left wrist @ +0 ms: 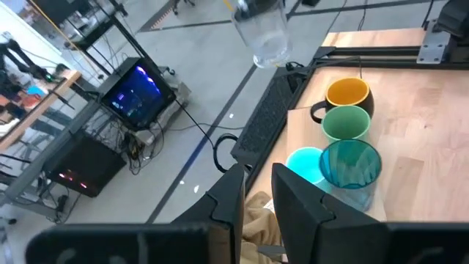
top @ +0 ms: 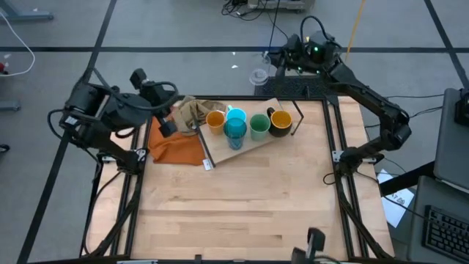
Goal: Stack small to large cups/mugs on shelf
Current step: Put the transparent mug on the shelf
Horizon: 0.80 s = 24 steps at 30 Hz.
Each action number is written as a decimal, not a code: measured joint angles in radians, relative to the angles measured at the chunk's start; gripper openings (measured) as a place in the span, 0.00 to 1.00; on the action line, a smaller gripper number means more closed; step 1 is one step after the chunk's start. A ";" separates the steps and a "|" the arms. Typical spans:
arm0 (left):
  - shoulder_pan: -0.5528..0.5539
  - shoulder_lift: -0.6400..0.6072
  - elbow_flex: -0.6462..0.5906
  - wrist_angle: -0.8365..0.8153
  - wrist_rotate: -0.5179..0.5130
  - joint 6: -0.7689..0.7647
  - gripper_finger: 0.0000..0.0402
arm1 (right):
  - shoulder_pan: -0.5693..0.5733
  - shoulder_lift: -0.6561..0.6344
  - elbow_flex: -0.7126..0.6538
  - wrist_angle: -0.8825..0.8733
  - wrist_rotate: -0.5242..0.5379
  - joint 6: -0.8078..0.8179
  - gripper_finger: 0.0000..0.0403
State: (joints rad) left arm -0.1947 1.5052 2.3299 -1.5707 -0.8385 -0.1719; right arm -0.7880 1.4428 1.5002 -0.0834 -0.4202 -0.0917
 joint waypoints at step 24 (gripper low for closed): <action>0.156 -0.013 0.001 0.000 -0.055 -0.127 0.18 | -0.200 0.111 -0.372 0.492 -0.189 0.069 0.00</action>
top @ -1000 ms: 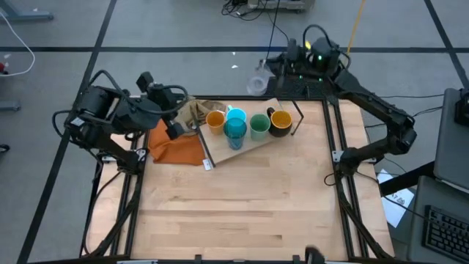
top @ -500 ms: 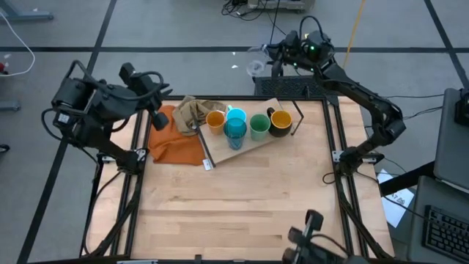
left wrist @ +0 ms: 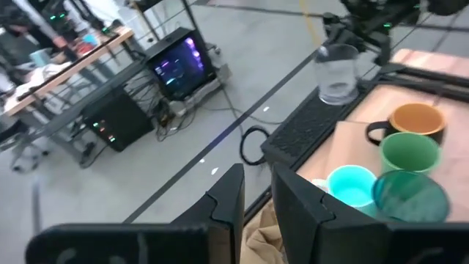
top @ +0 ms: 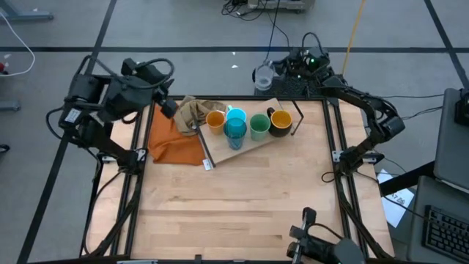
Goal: Stack small to large cups/mugs on shelf
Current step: Put the transparent mug on the shelf
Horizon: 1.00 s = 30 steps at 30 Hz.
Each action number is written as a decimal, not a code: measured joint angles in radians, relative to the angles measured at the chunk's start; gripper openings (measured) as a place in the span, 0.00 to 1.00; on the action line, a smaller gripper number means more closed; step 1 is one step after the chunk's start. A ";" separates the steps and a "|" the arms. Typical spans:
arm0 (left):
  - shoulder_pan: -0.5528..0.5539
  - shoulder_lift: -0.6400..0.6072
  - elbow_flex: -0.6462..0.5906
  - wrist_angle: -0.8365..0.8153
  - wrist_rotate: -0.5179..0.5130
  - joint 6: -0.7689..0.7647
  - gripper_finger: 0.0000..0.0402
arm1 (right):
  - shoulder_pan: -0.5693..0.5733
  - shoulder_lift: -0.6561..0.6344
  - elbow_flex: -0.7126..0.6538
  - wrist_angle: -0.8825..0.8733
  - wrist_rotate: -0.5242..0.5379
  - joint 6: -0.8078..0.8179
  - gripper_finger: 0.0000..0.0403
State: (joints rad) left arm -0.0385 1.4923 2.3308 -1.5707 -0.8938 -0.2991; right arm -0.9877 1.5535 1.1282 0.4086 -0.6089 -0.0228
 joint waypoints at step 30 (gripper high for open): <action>0.110 0.057 -0.001 0.000 0.051 -0.016 0.18 | -0.008 0.199 -0.136 0.258 -0.153 0.049 0.00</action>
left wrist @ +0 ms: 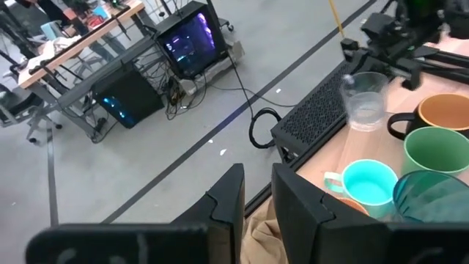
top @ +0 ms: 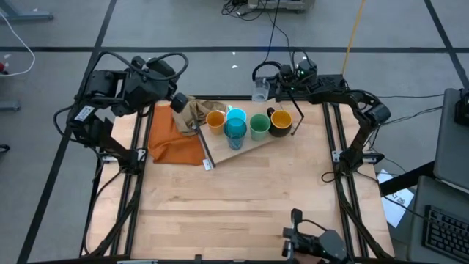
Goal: Stack small to large cups/mugs on shelf
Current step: Put the transparent mug on the shelf
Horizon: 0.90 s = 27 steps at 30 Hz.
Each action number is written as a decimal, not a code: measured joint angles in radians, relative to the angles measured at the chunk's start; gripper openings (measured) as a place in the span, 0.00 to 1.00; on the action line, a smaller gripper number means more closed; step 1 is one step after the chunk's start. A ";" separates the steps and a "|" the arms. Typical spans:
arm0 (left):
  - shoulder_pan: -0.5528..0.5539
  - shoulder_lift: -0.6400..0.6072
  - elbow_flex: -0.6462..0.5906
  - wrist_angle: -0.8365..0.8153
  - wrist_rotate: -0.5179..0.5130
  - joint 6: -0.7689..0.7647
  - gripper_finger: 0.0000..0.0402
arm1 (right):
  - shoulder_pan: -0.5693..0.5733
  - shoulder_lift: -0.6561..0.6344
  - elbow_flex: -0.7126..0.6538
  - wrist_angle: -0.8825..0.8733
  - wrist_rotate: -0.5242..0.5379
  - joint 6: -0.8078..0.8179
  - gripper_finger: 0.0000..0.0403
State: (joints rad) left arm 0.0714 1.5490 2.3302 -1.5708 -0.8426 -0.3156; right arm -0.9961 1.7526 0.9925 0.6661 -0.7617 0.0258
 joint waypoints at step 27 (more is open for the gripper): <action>0.033 0.000 0.000 0.000 0.057 -0.014 0.18 | -0.003 -0.054 0.151 -0.154 -0.297 -0.152 0.00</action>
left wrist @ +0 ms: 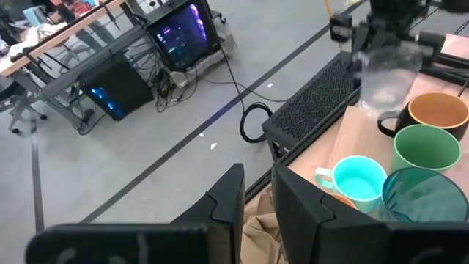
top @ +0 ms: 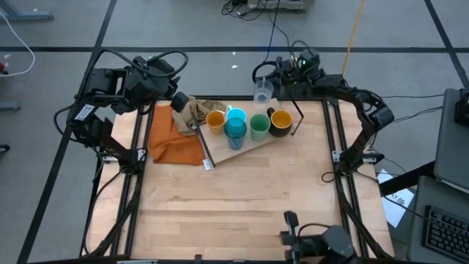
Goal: Stack small to large cups/mugs on shelf
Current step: Put the transparent mug on the shelf
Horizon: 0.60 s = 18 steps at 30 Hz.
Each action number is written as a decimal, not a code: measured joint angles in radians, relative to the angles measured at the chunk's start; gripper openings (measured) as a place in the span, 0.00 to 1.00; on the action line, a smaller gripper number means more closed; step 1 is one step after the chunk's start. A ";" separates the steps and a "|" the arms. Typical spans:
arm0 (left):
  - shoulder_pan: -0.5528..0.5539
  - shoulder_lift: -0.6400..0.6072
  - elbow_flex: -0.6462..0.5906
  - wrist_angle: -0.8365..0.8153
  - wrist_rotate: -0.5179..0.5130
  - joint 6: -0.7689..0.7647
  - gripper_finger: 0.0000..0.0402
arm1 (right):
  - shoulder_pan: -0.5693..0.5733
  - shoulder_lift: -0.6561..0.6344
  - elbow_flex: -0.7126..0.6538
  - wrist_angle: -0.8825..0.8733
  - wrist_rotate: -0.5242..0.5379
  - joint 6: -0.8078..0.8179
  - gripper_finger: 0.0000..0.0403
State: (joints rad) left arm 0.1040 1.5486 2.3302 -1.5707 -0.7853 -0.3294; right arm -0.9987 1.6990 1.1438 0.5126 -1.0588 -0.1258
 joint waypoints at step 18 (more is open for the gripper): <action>0.000 0.000 0.000 0.000 0.001 -0.023 0.18 | -0.116 0.290 0.281 0.208 -0.336 0.300 0.00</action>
State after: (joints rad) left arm 0.1043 1.5486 2.3302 -1.5707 -0.7843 -0.3523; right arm -1.1145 1.9887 1.4246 0.7202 -1.3947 0.1744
